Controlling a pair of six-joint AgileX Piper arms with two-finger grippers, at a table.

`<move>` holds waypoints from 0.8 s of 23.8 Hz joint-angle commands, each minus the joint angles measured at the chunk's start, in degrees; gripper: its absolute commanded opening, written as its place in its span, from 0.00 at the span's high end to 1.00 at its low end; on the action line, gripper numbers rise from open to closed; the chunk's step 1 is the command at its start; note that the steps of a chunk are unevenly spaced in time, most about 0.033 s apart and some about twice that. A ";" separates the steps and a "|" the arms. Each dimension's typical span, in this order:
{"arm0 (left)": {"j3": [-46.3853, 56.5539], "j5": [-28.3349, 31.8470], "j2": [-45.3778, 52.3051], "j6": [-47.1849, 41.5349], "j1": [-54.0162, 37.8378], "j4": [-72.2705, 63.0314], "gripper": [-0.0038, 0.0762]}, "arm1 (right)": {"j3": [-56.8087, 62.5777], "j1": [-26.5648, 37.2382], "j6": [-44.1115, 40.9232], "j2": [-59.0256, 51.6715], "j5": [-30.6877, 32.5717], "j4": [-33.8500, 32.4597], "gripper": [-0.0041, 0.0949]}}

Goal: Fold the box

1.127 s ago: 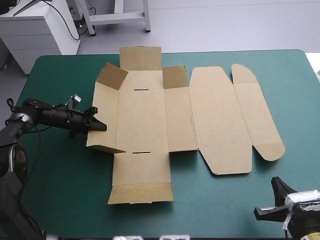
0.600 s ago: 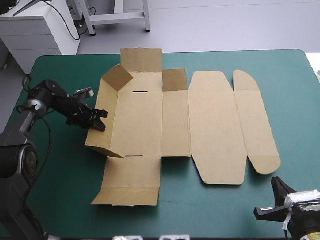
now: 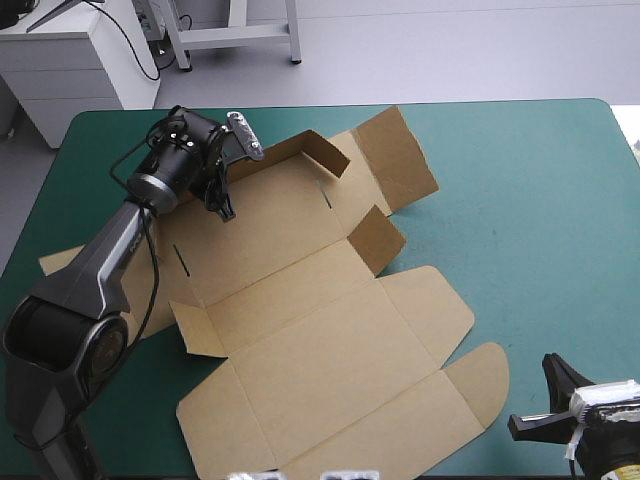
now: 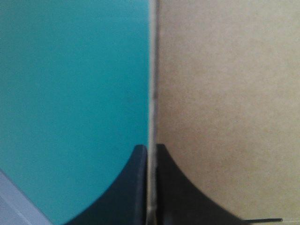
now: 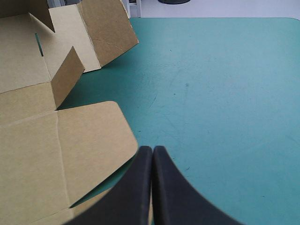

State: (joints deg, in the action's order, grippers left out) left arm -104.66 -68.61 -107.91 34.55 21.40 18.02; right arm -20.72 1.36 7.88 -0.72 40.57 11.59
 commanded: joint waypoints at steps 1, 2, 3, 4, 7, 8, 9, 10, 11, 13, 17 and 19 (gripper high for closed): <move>-2.19 7.80 2.88 0.84 4.06 7.66 0.96 | -1.93 -0.15 0.25 -1.30 -4.03 0.30 0.98; -2.08 9.34 2.88 1.94 4.96 7.77 0.96 | -1.93 -0.15 0.25 -1.30 -4.03 0.30 0.98; -1.98 11.53 2.88 3.68 6.67 7.40 0.96 | -1.93 -0.15 0.25 -1.30 -4.03 0.30 0.98; -1.98 12.34 2.88 4.43 7.70 7.55 0.96 | -1.93 -0.15 0.25 -1.30 -4.03 0.30 0.98; -1.98 12.74 2.88 3.83 12.37 11.89 0.96 | -1.93 -0.15 0.25 -1.30 -4.03 0.30 0.98; -1.98 12.11 2.88 2.47 13.16 13.25 0.96 | -1.93 -0.15 0.25 -1.30 -4.03 0.30 0.98; -1.98 10.59 2.88 2.46 14.33 15.18 0.96 | -1.93 -0.15 0.25 -1.30 -4.03 0.30 0.98; -1.98 10.20 2.88 2.46 14.68 15.62 0.96 | -1.93 -0.15 0.25 -1.30 -4.03 0.30 0.98; -1.98 10.06 2.88 2.46 15.22 15.67 0.96 | -1.93 -0.15 0.25 -1.30 -4.03 0.30 0.98; -1.98 10.06 2.88 2.46 15.92 16.06 0.96 | -1.93 -0.15 0.25 -1.30 -4.03 0.30 0.98; -1.98 10.55 3.60 2.46 17.21 18.12 0.96 | -1.93 -0.15 0.25 -1.30 -4.03 0.30 0.98; -1.98 10.79 4.01 2.46 17.88 17.97 0.96 | -1.93 -0.15 0.25 -1.30 -4.03 0.30 0.98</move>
State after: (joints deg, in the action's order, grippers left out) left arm -104.91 -59.69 -107.92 37.51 38.06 33.91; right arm -20.72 1.36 7.88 -0.72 40.57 11.59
